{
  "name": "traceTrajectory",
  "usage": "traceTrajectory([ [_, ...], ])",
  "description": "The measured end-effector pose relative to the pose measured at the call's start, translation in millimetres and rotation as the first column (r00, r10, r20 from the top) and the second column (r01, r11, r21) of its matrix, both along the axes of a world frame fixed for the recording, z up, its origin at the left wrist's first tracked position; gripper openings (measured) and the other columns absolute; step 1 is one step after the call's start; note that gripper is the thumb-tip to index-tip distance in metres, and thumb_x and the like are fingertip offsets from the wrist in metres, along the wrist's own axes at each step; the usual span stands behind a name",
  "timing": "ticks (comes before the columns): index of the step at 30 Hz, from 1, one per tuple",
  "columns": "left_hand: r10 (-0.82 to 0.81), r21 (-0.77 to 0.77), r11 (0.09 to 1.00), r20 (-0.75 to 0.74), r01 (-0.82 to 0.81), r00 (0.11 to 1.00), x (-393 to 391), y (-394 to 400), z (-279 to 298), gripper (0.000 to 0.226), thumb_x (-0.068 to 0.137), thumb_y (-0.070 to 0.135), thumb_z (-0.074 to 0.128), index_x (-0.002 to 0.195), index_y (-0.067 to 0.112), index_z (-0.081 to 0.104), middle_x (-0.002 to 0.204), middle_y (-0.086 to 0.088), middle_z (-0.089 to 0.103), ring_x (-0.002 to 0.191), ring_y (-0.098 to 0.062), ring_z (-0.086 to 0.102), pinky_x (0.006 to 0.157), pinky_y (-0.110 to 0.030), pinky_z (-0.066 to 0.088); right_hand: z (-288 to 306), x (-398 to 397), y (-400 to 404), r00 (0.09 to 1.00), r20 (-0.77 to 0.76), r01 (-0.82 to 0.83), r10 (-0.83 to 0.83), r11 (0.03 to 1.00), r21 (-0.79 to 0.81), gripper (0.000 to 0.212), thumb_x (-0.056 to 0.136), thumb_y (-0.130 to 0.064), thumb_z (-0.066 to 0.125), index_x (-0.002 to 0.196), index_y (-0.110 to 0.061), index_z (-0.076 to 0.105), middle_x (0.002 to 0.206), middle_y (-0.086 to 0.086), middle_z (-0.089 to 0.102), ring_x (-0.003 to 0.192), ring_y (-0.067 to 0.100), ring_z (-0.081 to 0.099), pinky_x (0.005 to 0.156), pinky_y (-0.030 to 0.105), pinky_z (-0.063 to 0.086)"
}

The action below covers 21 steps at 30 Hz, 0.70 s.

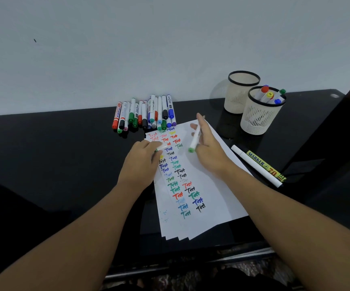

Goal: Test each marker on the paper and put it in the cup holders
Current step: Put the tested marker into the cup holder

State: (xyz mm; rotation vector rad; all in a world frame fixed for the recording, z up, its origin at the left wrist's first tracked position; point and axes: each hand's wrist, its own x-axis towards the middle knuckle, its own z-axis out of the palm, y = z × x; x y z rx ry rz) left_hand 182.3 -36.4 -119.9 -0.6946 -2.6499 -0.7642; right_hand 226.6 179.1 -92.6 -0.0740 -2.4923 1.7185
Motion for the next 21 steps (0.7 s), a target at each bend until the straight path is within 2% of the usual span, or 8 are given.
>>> traceTrajectory([
  [2,0.009,-0.007,1.0,0.001,-0.009,1.0,0,0,1,0.032,0.103,0.027,0.056,0.132,0.014,0.062,0.107,-0.001,0.062,0.099,-0.017,0.051,0.079,-0.029,0.042,4,-2,4,0.999,0.044,-0.023,0.025,0.999,-0.044,0.087,0.095,0.013,0.037,0.164,-0.037,0.017,0.153,-0.017,0.031,0.148,0.005,0.033,0.119,0.025,0.029],
  [3,0.013,-0.009,1.0,0.003,-0.013,1.0,0,0,1,0.033,0.103,0.027,0.055,0.132,0.013,0.062,0.107,-0.002,0.062,0.1,-0.017,0.051,0.079,-0.029,0.042,7,-1,4,0.999,0.037,-0.007,0.009,0.998,-0.064,0.079,0.098,0.006,0.038,0.162,-0.039,0.024,0.155,-0.016,0.033,0.142,0.003,0.042,0.117,0.026,0.034],
  [6,0.019,-0.006,1.0,0.018,-0.019,1.0,2,1,2,0.033,0.105,0.028,0.052,0.133,0.012,0.06,0.11,-0.003,0.063,0.102,-0.018,0.052,0.081,-0.031,0.045,12,-2,5,0.995,-0.043,0.083,-0.091,0.986,-0.146,0.04,0.108,-0.023,0.046,0.143,-0.042,0.051,0.15,-0.005,0.049,0.099,0.007,0.072,0.104,0.034,0.051],
  [8,0.018,-0.002,1.0,0.023,-0.018,1.0,3,0,2,0.034,0.105,0.028,0.051,0.134,0.012,0.059,0.111,-0.003,0.063,0.102,-0.017,0.052,0.083,-0.032,0.046,17,-2,5,0.996,-0.023,0.086,-0.088,0.994,-0.072,0.034,0.109,-0.024,0.049,0.138,-0.04,0.047,0.132,-0.001,0.062,0.071,0.012,0.071,0.085,0.035,0.06],
  [9,0.018,-0.002,1.0,0.027,-0.018,0.999,3,0,3,0.034,0.106,0.028,0.05,0.134,0.013,0.059,0.112,-0.003,0.063,0.102,-0.017,0.052,0.084,-0.034,0.048,18,-2,6,0.998,-0.011,0.055,-0.055,0.998,0.03,0.037,0.108,-0.024,0.051,0.14,-0.039,0.039,0.122,-0.001,0.067,0.067,0.016,0.068,0.079,0.036,0.06],
  [11,0.024,-0.004,1.0,0.037,-0.024,0.999,3,1,4,0.034,0.106,0.029,0.048,0.135,0.014,0.058,0.114,-0.003,0.063,0.104,-0.017,0.053,0.086,-0.034,0.048,21,0,7,0.999,0.04,-0.035,0.023,0.946,0.323,0.038,0.106,-0.029,0.055,0.137,-0.031,0.033,0.112,0.002,0.071,0.074,0.021,0.068,0.078,0.042,0.06],
  [14,0.031,-0.007,1.0,0.053,-0.031,0.998,4,2,6,0.035,0.107,0.029,0.046,0.137,0.015,0.056,0.118,-0.003,0.064,0.107,-0.017,0.054,0.086,-0.033,0.047,22,2,10,0.995,0.088,-0.101,0.056,0.727,0.68,0.021,0.105,-0.036,0.056,0.123,-0.031,0.046,0.12,0.0,0.071,0.093,0.022,0.066,0.081,0.044,0.058],
  [21,0.018,-0.005,1.0,0.059,-0.018,0.998,2,1,4,0.033,0.107,0.029,0.046,0.136,0.016,0.055,0.121,-0.003,0.061,0.108,-0.016,0.053,0.086,-0.03,0.045,24,1,15,0.995,0.053,-0.093,0.082,0.645,0.759,0.023,0.104,-0.04,0.056,0.128,-0.041,0.056,0.118,-0.007,0.07,0.1,0.016,0.062,0.08,0.04,0.058],
])
